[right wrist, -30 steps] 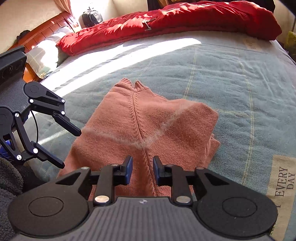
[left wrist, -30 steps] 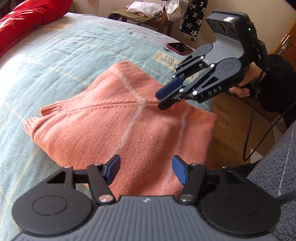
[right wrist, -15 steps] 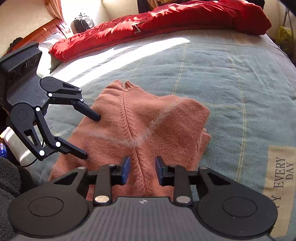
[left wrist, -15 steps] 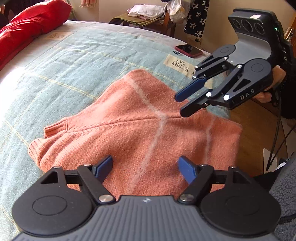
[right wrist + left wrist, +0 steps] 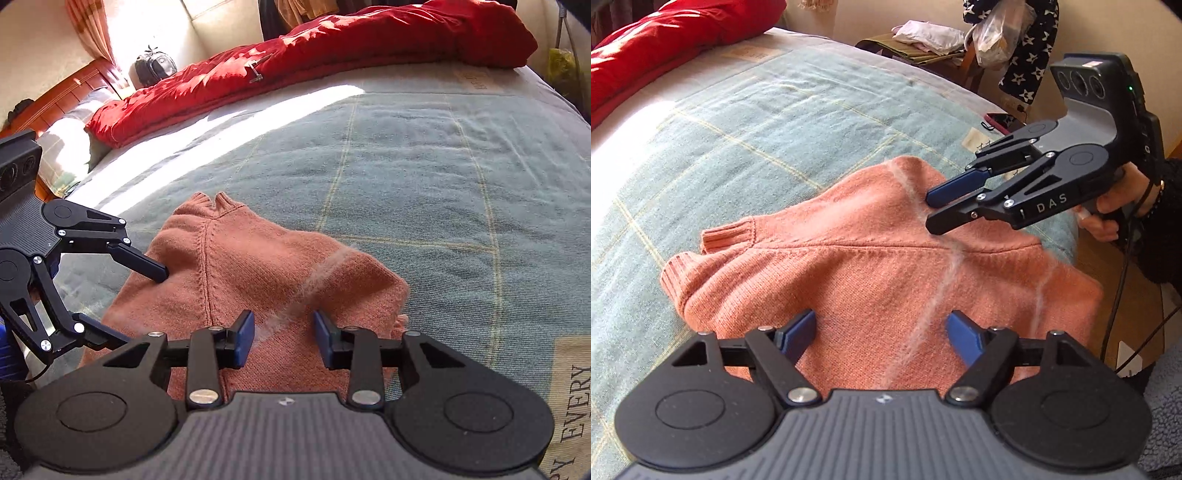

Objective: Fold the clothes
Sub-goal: 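Lift both open grippers away from the folded salmon sweater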

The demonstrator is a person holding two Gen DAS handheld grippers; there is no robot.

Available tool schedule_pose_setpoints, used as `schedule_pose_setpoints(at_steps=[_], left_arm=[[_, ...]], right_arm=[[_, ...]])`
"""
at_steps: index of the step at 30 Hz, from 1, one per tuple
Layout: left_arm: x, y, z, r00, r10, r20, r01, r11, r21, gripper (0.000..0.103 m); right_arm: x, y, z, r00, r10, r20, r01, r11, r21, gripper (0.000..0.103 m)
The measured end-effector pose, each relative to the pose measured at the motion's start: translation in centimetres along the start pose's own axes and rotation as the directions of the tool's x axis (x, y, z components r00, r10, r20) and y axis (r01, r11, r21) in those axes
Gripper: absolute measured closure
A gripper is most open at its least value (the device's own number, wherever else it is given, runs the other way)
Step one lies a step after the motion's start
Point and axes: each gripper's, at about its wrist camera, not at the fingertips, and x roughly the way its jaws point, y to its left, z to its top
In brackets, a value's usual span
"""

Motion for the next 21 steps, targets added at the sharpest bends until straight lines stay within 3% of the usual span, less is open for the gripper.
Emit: schedule_pose_setpoints(at_steps=[2,5,8,10,17,21], left_arm=[[-1.2,-1.6,-0.5,0.999,-0.021,0.025,0.019,0.999,0.045,0.026],[-2.0,-3.6,-1.7,0.995,-0.097,0.037,0.092,0.989,0.112,0.026],[-0.6,-4.2,-3.1,0.995,-0.098,0.01,0.097,0.989,0.115,0.026],[0.1,-4.2,-3.8,0.996,-0.093,0.009,0.091,0.99,0.104,0.026],[-3.1,-4.4,-4.4,0.996,-0.074,0.047,0.069,0.993,0.1,0.026],[-2.7,-4.5,-6.6,0.998,-0.054,0.009,0.054,0.995,0.079,0.026]], right_arm=[[-1.3,1.0,-0.2,1.0,-0.019,0.01,0.019,1.0,-0.023,0.052],[-3.2,2.8,-1.0,1.0,0.008,0.028,-0.006,0.997,-0.079,0.047],[-2.7,3.6,-2.3,1.0,-0.014,-0.025,0.011,0.993,-0.118,0.034],[-2.1,3.7,-3.0,0.998,-0.036,-0.042,0.031,0.993,-0.116,0.034],[-1.6,3.9,-3.8,0.997,-0.077,-0.026,0.075,0.994,-0.074,0.026],[-1.4,4.2,-4.3,0.997,-0.083,-0.009,0.082,0.995,-0.059,0.02]])
